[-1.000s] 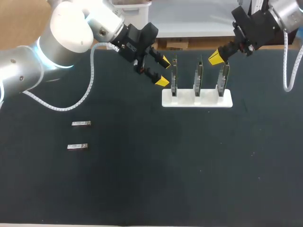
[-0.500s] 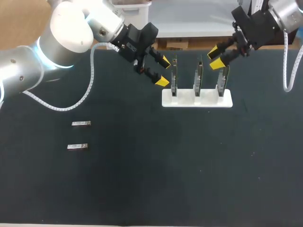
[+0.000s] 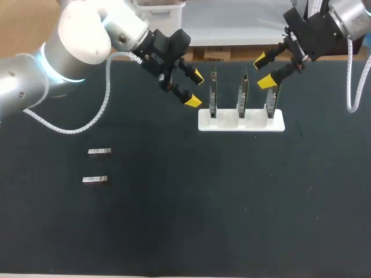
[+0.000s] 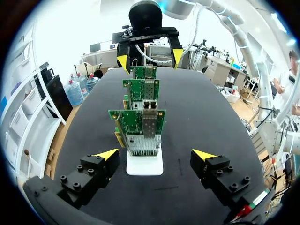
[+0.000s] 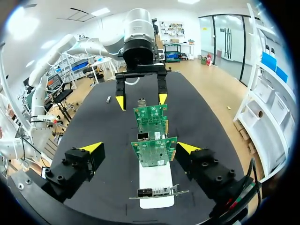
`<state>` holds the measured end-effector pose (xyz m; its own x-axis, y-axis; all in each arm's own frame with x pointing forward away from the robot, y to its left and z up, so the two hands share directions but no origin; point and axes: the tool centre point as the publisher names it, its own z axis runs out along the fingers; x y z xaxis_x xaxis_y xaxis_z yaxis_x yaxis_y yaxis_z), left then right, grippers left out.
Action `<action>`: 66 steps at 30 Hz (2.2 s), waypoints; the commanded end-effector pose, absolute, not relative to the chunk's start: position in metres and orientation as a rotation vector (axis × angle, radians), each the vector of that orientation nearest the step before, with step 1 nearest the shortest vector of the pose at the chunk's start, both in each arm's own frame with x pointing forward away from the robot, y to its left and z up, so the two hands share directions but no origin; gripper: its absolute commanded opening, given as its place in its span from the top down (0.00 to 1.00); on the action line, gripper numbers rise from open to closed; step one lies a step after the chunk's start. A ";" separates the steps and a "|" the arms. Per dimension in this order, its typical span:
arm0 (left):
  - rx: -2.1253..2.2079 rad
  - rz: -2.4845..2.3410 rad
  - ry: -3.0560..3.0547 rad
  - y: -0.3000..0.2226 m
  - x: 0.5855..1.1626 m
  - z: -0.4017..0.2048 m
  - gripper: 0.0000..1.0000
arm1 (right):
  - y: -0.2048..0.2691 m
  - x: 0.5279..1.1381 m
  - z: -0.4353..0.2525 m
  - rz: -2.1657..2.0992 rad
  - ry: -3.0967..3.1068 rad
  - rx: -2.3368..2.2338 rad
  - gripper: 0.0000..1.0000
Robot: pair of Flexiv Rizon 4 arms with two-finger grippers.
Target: Pick up the optical module with the left hand, and insert it into the network port with the right hand.
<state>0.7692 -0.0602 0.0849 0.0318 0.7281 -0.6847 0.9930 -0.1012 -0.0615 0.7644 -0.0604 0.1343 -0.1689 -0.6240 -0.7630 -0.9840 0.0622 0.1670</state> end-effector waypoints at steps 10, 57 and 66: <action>1.939 -0.508 1.964 0.038 0.726 0.083 0.00 | -0.060 0.763 0.134 0.937 1.847 -1.597 0.00; 2.128 -0.081 2.310 0.207 0.643 0.003 0.00 | -0.060 0.763 0.134 0.937 1.847 -1.597 0.00; 2.147 -0.095 2.314 0.204 0.645 -0.008 0.00 | -0.060 0.763 0.134 0.937 1.847 -1.597 0.00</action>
<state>0.6410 0.2061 -0.0049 -0.0787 0.9964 -0.0315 0.9958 0.0772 -0.0483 0.7644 -0.0604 0.1343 -0.1690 -0.6240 -0.7629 -0.9840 0.0624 0.1669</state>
